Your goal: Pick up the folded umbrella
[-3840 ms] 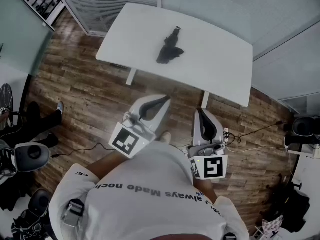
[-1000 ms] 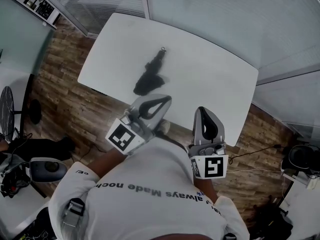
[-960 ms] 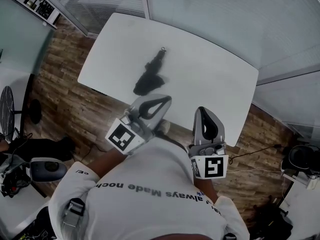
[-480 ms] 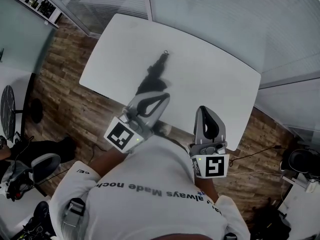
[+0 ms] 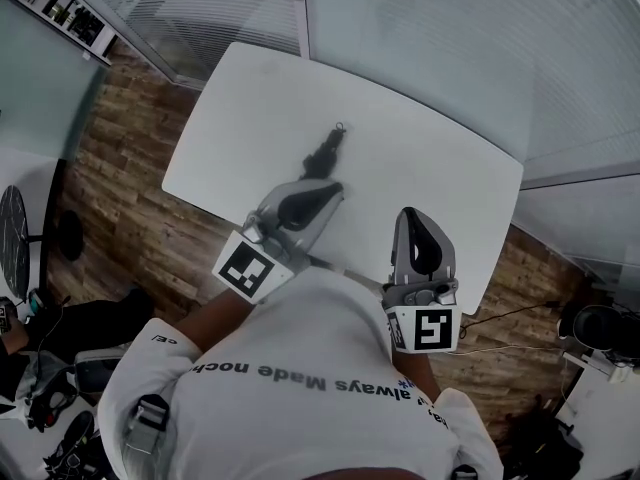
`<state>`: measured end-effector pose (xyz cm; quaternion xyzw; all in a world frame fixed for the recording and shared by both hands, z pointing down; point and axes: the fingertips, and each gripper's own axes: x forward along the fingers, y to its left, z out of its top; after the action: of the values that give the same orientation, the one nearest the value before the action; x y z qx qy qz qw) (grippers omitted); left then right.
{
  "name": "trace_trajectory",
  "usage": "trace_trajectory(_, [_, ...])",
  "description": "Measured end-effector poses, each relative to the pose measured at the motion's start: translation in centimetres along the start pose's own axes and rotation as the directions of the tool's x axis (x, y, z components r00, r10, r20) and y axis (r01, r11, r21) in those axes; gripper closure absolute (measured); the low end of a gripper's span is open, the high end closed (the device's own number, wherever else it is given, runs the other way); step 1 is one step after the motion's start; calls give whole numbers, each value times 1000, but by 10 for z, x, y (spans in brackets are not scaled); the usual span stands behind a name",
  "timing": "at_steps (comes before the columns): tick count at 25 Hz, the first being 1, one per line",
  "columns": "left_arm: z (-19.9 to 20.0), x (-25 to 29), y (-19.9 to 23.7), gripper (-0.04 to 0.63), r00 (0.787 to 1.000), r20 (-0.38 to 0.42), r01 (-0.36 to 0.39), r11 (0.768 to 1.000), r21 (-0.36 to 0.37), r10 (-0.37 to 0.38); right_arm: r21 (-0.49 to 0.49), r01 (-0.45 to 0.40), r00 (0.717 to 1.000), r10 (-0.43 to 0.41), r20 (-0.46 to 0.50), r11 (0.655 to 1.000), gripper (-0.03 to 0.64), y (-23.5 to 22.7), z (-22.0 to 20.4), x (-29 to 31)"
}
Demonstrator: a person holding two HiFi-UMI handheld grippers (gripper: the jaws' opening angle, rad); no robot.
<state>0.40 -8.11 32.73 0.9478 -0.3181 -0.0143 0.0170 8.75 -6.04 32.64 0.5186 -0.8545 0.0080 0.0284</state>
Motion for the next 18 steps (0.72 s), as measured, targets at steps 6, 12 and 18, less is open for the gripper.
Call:
trace_trajectory(6, [-1,-4,39,592,1000,-12,-1,1000,-1,1,-10,23,1000,-23,-12,1000,615,9,1,33])
trace_trajectory(12, [-13,2,47,590,998,-59,-9,1000,2,10,-14,42,999,-42,-14,999,615,5,-1,36])
trace_trajectory(18, [-42,12,56,512,989,-144,-37,999,-14,35,-11,48,998,-49,-28,999,615,-6,-4,31])
